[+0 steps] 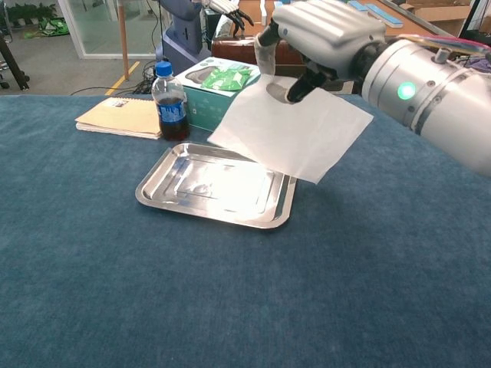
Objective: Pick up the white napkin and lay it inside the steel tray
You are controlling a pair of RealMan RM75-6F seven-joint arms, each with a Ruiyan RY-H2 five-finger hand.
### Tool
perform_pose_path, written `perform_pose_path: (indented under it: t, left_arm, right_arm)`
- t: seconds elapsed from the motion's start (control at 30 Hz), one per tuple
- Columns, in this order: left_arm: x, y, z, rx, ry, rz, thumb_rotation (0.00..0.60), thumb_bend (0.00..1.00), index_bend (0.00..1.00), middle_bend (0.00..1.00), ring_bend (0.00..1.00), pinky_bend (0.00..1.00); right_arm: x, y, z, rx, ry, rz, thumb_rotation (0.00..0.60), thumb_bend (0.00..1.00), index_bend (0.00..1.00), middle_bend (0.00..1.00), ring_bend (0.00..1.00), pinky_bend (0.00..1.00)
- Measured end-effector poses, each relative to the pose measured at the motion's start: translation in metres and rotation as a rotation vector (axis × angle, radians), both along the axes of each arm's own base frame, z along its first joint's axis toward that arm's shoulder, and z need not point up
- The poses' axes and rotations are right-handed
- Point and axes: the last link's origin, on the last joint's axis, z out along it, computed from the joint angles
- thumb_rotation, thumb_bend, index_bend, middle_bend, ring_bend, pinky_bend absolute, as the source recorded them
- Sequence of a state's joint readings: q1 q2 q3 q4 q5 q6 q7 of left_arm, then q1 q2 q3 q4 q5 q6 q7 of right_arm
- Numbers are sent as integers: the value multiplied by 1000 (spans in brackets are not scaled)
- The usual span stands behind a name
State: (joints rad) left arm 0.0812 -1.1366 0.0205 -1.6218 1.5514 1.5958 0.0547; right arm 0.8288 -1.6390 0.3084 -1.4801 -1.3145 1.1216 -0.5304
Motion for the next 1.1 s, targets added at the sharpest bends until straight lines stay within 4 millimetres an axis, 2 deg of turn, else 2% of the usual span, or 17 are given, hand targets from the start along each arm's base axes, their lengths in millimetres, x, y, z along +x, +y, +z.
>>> perform_pose_path:
  t: [0.2, 0.4, 0.77, 0.93, 1.1]
  left_arm:
    - [-2, 0, -1, -2, -4, 2, 600, 242, 174, 91, 93, 0]
    - [-6, 0, 1, 0, -5, 11, 600, 242, 174, 91, 93, 0]
    - [-10, -1, 3, 0, -8, 16, 600, 242, 174, 91, 93, 0]
    - [-10, -1, 1, -3, -12, 12, 600, 242, 174, 91, 92, 0]
    - [-10, -1, 2, -3, -13, 16, 600, 243, 174, 91, 93, 0]
  right_arm:
    - [16, -17, 0, -40, 0, 6, 600, 439, 683, 459, 248, 306]
    - [31, -23, -8, -65, 13, 28, 600, 439, 683, 461, 248, 306]
    - [31, -35, -6, -100, 27, 1, 600, 439, 683, 461, 248, 306]
    - [33, -33, -19, -82, 51, 5, 600, 439, 683, 461, 248, 306]
    - [41, -28, -41, -54, 69, 16, 600, 438, 683, 461, 248, 306]
